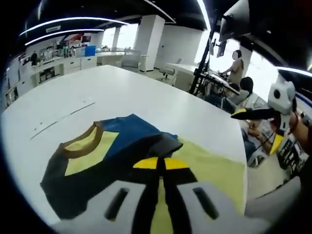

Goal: Fold the garment on the visible template until the final outline fits inside the template.

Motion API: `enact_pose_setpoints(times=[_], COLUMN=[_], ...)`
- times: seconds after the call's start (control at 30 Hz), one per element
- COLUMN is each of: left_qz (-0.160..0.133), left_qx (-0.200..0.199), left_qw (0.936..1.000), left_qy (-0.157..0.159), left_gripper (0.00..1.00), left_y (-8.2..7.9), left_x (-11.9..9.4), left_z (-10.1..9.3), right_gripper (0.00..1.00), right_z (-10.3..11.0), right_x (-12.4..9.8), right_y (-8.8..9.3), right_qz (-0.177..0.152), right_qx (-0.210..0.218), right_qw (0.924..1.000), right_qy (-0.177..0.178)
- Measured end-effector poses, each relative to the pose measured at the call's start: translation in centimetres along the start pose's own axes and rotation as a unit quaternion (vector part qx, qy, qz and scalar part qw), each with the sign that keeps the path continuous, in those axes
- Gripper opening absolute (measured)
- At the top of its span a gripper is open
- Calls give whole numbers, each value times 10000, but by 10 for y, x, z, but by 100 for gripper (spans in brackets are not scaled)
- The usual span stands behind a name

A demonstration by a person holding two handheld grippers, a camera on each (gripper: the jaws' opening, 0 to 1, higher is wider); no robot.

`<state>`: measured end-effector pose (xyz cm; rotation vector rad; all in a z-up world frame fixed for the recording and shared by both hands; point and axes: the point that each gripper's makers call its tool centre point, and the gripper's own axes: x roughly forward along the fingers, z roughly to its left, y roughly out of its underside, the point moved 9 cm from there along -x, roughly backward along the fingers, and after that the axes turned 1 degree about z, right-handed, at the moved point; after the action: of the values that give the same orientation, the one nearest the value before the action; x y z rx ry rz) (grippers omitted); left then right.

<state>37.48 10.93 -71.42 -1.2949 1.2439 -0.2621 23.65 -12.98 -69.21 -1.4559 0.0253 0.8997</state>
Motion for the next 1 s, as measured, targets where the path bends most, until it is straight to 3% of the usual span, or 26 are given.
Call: enact_pose_setpoints(times=[0.07,0.27,0.5,0.9,1.0], left_qz=[60,106,248,544,601], left_qx=[-78,-958,-965,-1459,-1575], left_qw=[9999,9951,9944,9874,9848], left_qy=[37,233,343,280,423], left_gripper=[0,0,0,0,0], left_y=[-2,-7,-11,-2,1], left_x=[5,21,35,73,78], left_z=[-1,-7,-20,-25,-28], right_gripper=[99,98,98,98,98], right_z=[0,0,0,6,7], right_x=[0,0,0,5,5], right_y=[1,3,7,10,11], right_qz=[6,28,87,121,128], right_qx=[0,-4,-7,-7,0], right_qw=[10000,10000,10000,9999,9999], right_qy=[5,18,31,-13,-22])
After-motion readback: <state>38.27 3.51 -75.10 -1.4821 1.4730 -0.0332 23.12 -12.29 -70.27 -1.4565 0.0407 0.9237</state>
